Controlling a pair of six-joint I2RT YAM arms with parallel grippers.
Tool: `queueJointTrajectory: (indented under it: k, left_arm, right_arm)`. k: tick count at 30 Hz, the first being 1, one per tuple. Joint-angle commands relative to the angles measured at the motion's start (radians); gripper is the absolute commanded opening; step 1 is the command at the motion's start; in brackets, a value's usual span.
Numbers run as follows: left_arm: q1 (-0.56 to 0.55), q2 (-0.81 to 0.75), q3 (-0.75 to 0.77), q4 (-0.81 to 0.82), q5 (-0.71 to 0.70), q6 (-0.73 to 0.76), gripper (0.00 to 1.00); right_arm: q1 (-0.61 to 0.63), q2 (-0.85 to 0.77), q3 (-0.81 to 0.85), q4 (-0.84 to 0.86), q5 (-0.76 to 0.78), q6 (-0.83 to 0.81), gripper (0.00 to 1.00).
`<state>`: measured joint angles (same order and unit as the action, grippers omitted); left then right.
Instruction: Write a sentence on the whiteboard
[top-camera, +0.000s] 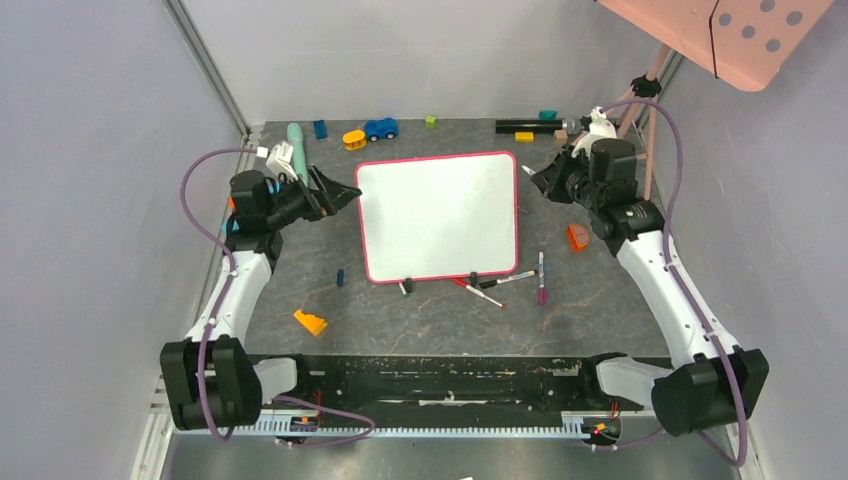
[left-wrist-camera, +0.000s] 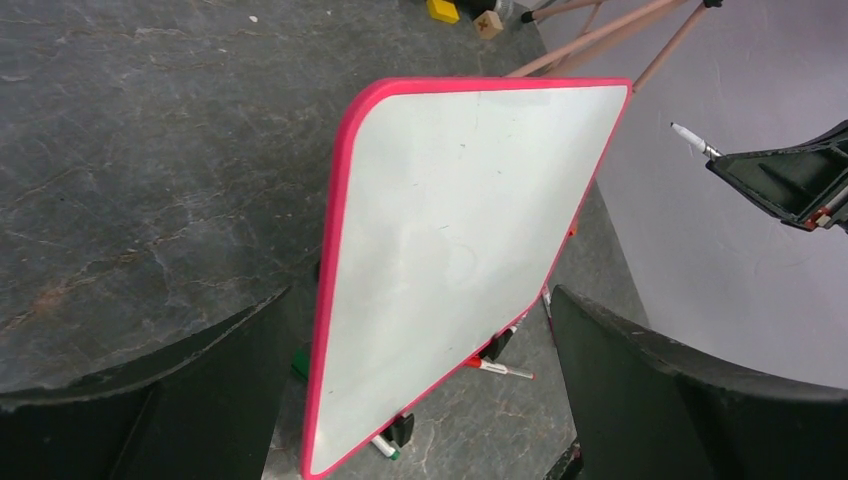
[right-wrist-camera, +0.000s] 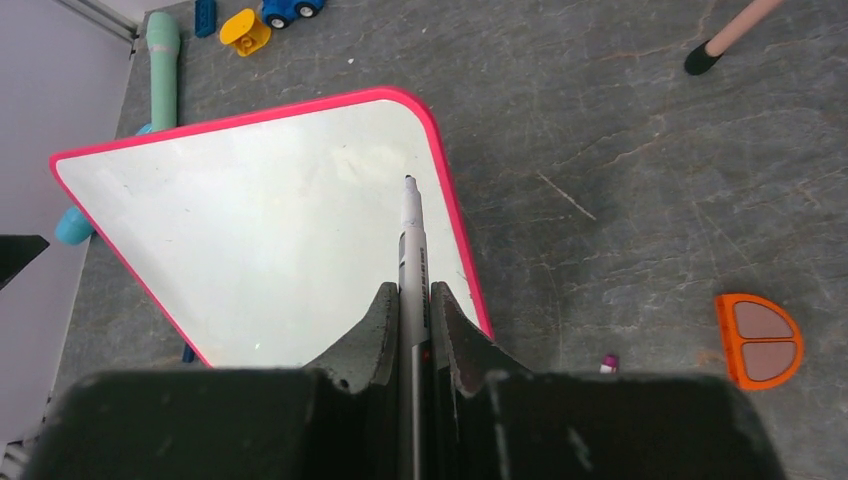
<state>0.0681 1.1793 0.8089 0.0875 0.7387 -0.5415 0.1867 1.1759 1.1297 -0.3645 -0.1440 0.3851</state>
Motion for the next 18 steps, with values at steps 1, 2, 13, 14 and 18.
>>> queueJointTrajectory:
  k: [1,2,13,14,18]
  left_arm:
    - [0.053,0.026,0.065,-0.041,0.042,0.104,1.0]
    - [0.067,0.033,0.075,-0.046,0.059,0.114,1.0]
    - [0.121,0.173,0.057,0.126,0.194,-0.037,1.0]
    - [0.122,0.191,0.052,0.144,0.201,-0.064,1.0]
    - [0.122,0.2,0.021,0.154,0.183,-0.037,1.0]
  right_arm:
    - [0.02,0.043,0.071,0.053,-0.036,0.031,0.0]
    - [0.024,0.053,0.076,0.063,-0.044,0.041,0.0]
    - [0.034,0.066,0.096,0.11,-0.067,0.054,0.0]
    - [0.035,0.062,0.09,0.113,-0.07,0.052,0.0]
    - [0.037,0.05,0.091,0.122,-0.084,0.041,0.0]
